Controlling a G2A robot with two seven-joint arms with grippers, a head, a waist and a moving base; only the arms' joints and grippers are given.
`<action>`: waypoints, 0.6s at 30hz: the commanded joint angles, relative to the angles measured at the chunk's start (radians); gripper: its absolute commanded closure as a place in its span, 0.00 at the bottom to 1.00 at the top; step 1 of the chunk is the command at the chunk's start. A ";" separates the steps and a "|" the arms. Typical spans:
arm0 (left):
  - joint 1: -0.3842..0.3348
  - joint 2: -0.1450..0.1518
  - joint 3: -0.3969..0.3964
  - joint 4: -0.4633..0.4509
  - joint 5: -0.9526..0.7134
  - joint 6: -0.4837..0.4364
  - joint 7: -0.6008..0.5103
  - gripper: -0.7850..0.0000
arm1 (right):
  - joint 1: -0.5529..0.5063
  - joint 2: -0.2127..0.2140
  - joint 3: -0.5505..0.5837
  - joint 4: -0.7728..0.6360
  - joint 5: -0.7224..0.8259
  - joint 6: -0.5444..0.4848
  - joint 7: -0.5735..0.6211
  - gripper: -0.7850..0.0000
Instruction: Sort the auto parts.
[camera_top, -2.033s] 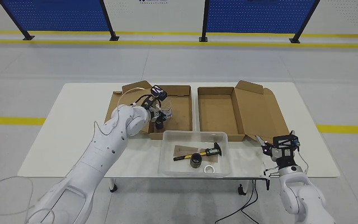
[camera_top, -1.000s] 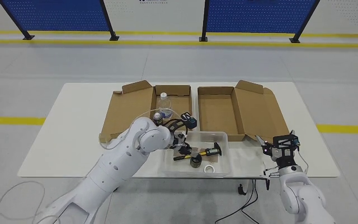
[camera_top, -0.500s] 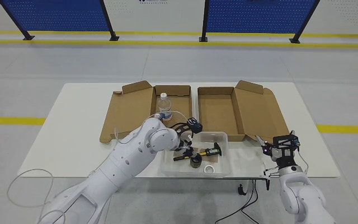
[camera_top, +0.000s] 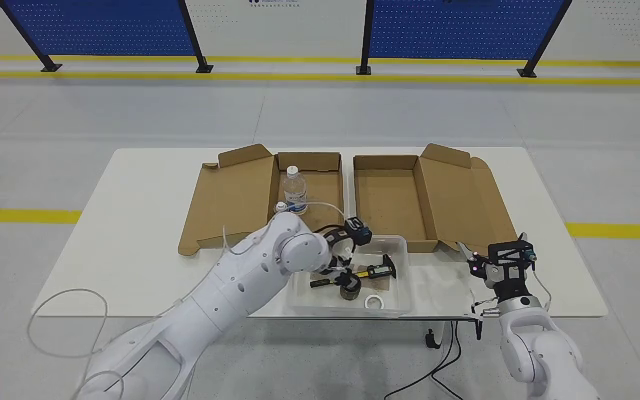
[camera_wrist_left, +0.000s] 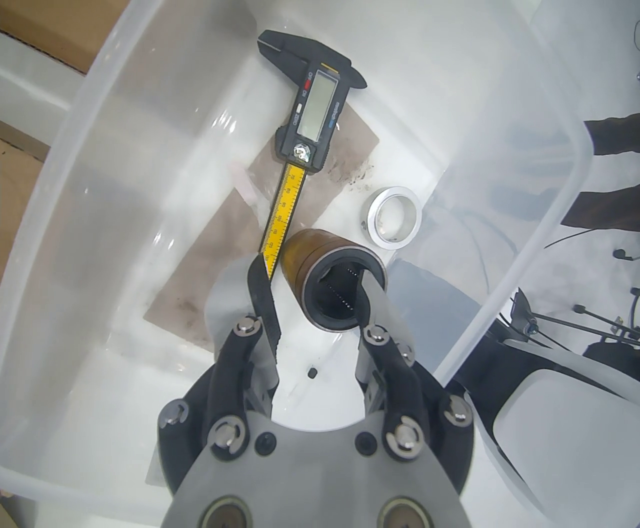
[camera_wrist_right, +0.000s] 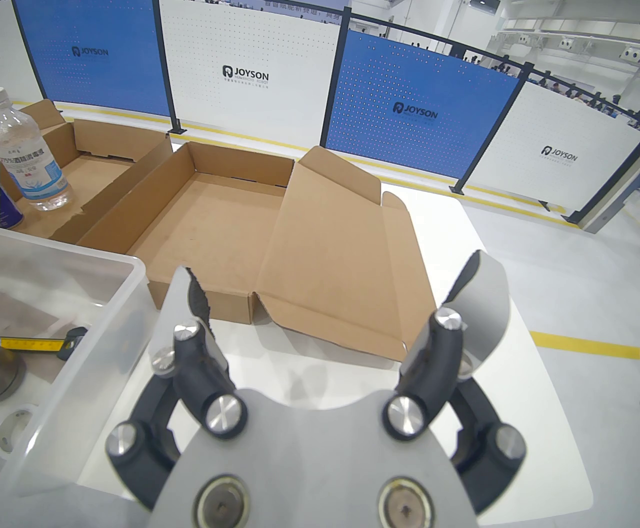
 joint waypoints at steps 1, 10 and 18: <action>-0.002 -0.004 0.006 0.007 0.002 0.000 -0.001 0.59 | 0.000 0.000 0.000 0.000 0.000 0.000 0.000 0.00; -0.006 -0.017 0.028 0.028 0.019 0.003 -0.014 0.62 | 0.000 0.000 0.000 0.000 0.000 0.000 0.000 0.00; -0.007 -0.027 0.038 0.044 0.022 0.001 -0.014 0.74 | 0.000 0.000 0.000 0.000 0.000 0.000 0.000 0.00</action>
